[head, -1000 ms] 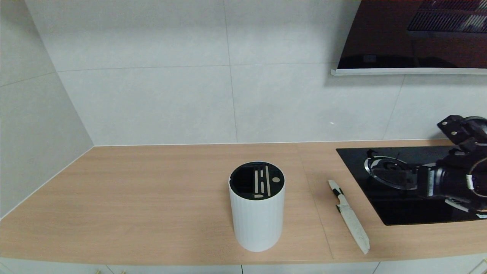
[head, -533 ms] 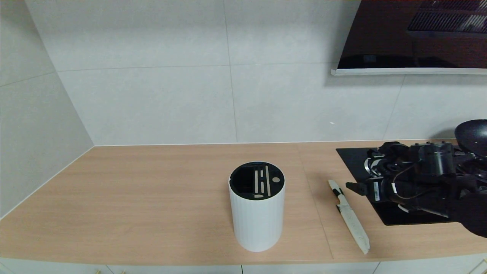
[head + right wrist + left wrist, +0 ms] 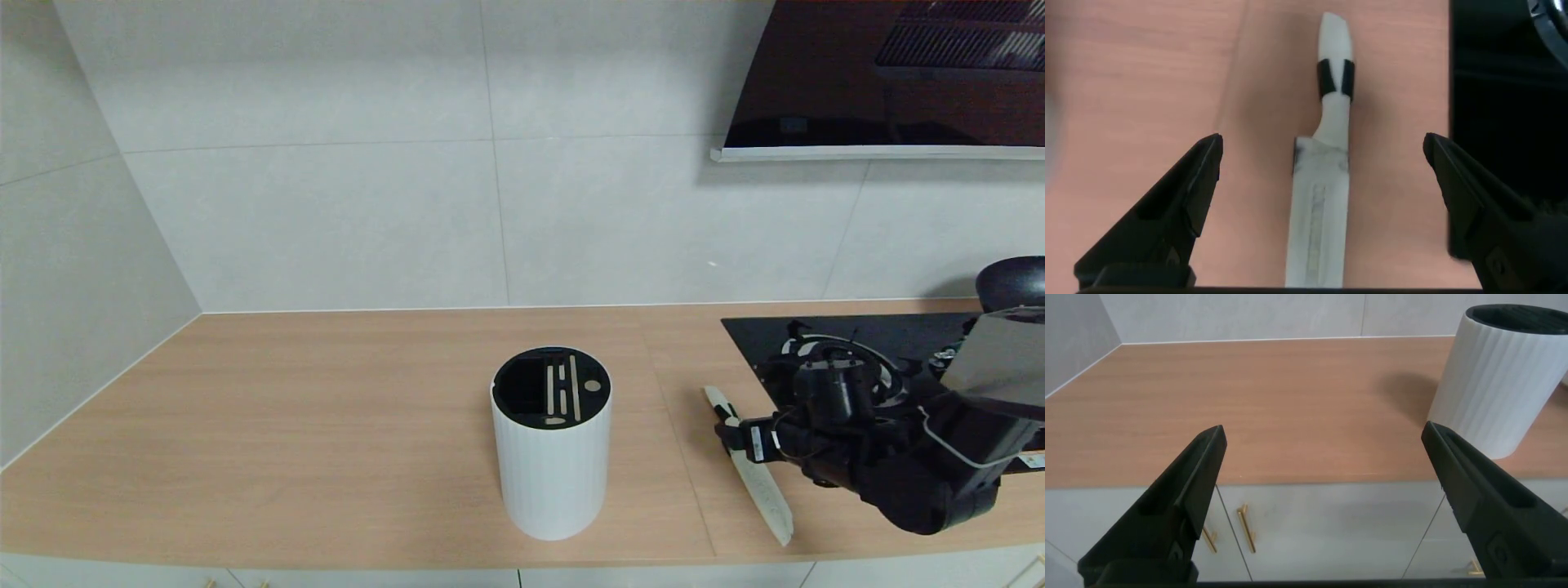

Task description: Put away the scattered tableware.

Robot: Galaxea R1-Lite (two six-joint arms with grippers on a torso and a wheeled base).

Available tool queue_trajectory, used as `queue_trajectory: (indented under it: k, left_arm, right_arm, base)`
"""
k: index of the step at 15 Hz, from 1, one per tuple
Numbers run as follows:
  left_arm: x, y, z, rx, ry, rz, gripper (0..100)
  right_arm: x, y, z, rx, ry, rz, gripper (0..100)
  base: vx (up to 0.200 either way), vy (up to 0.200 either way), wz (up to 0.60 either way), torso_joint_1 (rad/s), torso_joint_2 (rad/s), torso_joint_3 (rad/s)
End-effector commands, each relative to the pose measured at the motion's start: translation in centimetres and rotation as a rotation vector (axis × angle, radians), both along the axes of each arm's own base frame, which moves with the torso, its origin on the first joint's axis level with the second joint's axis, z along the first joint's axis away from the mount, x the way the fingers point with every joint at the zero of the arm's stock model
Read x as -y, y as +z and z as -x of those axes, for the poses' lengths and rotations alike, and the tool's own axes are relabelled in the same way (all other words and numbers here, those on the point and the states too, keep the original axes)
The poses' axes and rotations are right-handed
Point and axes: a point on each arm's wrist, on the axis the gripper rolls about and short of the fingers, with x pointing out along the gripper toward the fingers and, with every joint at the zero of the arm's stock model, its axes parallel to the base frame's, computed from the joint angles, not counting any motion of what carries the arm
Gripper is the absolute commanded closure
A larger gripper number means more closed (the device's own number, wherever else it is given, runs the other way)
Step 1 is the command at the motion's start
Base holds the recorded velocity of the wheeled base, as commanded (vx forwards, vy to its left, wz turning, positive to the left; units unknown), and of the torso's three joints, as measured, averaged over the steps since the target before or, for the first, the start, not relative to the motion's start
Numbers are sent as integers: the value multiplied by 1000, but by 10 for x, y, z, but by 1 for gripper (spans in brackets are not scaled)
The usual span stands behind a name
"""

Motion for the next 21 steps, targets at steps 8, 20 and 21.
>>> queue_trajectory:
  k: [8,20,21]
  left_arm:
    - [0,0,0,0,0,0,0]
    - [0,0,0,-2,0,0,0]
    - [0,0,0,-2,0,0,0]
  right_arm:
    - [-6,-39,-13,-48,-44,41,0]
    - [-7,-50,-16,-67,-51,51,0]
    - [-7,-50,-16,-68,-50,53,0]
  base:
    - [0,0,0,0,0,0]
    - [0,0,0,0,0,0]
    - [0,0,0,0,0,0]
